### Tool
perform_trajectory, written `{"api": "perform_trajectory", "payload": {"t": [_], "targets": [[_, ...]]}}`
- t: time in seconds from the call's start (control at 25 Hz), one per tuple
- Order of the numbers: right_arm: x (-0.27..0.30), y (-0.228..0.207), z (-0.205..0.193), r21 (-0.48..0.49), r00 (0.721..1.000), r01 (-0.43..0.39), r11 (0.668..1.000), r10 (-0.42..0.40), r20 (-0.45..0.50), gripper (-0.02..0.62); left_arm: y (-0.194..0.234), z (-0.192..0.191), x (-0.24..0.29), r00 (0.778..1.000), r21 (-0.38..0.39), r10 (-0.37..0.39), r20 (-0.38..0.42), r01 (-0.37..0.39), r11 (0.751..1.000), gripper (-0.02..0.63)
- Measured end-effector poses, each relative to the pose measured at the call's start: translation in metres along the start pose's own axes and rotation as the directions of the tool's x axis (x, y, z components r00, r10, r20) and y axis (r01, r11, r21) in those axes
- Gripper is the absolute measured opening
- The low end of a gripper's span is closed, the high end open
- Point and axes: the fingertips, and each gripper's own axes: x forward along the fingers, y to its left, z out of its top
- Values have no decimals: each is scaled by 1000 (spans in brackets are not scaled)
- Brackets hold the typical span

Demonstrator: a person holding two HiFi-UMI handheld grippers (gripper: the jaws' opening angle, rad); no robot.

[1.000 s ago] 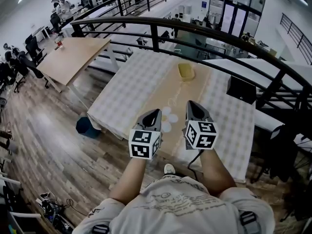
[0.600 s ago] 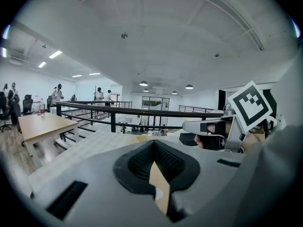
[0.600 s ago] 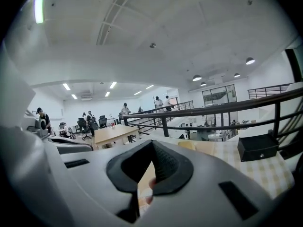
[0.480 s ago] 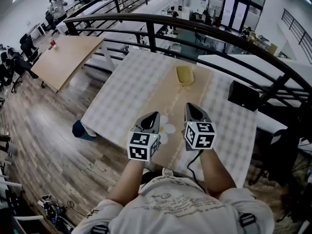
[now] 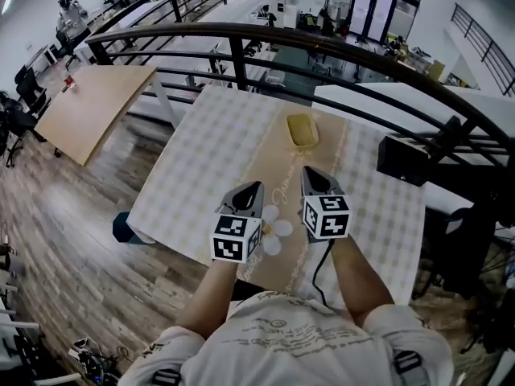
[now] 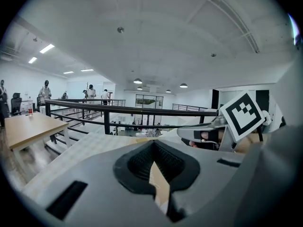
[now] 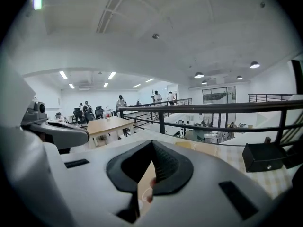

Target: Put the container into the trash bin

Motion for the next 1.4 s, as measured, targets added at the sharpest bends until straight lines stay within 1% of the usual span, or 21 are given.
{"api": "perform_trajectory", "payload": {"t": [0.16,0.28,0.36,0.44,0.52,0.6,0.72,0.8,0.92,1.16,1.24,1.32,1.4], "targets": [[43,-4,-17,-69,998,4,998,-8,-59,0,23,-4,22,1000,-5,-22,-14,22,1000,5],[75,-9,-31,-126,994,-15,992,1,-110,2,38,-10,35,999,-14,-37,-27,37,999,5],[97,-14,-41,-158,988,-30,987,6,-153,67,49,-16,45,998,-27,-45,-40,44,999,5],[119,-23,-49,-191,981,-24,981,-13,-191,82,60,-21,54,997,-39,-47,-53,45,998,5],[142,-35,-58,-233,972,-5,973,-50,-230,88,70,-23,61,997,-47,-47,-59,44,998,5],[163,-47,-67,-291,957,6,957,-90,-277,99,79,-23,68,997,-51,-45,-61,42,998,5],[189,-65,-82,-378,930,1,926,-139,-339,101,89,-27,75,997,-57,-44,-68,40,998,5],[206,-74,-92,-427,912,-16,904,-162,-377,101,95,-30,79,996,-62,-44,-79,39,997,5],[228,-85,-109,-483,877,-60,874,-185,-444,101,104,-36,84,995,-70,-42,-94,36,997,5],[261,-99,-133,-556,816,-128,821,-232,-530,104,112,-44,92,993,-73,-40,-114,32,997,5],[268,-101,-139,-574,800,-146,806,-245,-547,104,112,-45,94,992,-71,-44,-117,36,997,5],[275,-102,-145,-585,787,-158,795,-257,-561,104,113,-46,95,992,-68,-46,-121,38,997,5],[280,-105,-154,-588,765,-169,791,-271,-584,104,115,-47,96,991,-69,-44,-125,35,997,5]]}}
